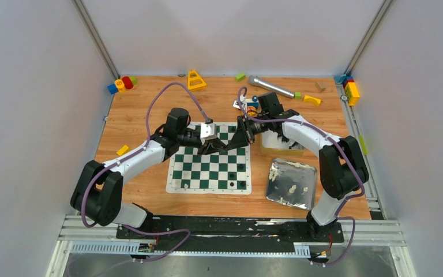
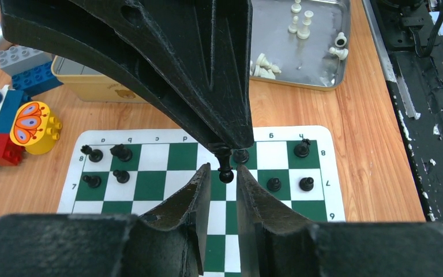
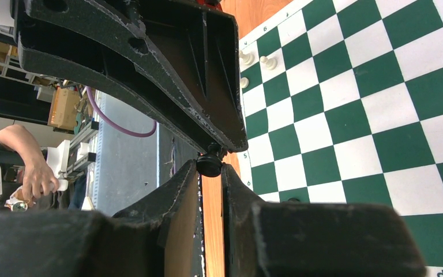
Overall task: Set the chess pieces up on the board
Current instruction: Place the chess piece on the chessboard.
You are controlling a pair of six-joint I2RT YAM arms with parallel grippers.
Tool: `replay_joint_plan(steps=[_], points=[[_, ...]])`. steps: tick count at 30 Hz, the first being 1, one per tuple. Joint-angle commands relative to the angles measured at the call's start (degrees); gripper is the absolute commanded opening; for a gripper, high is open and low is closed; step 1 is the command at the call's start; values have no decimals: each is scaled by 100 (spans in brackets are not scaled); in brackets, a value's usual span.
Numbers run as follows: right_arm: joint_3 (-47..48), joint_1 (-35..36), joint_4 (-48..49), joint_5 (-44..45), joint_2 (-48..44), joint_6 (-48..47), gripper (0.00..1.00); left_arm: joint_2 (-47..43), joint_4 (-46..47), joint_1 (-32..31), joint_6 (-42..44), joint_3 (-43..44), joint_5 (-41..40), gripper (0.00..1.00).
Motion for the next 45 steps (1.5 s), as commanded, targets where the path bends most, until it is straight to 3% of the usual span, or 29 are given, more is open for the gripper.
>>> replay_joint_plan(steps=[1, 19, 23, 28, 31, 38, 45], points=[[3, -35, 121, -190, -183, -63, 4, -55, 67, 21, 44, 211, 76, 30], [-18, -55, 122, -196, -111, -70, 5, -12, 38, 21, -111, 293, 177, 10], [-16, -62, 112, -153, -104, -88, 15, 6, -258, 21, 31, 406, 143, 2], [-6, -301, -11, -70, -266, -185, 46, -19, -1455, 21, 841, 777, -350, 0], [-26, -623, -178, -12, -500, -340, 55, 62, -2455, 6, 1211, 1060, -878, 0], [-530, -1801, -383, -10, -1285, -549, 58, 757, -5027, -548, 1809, 2600, -2789, 0], [-989, -2772, -433, -106, -2056, -683, 58, 2191, -6617, -1247, 1366, 4347, -4698, 0]])
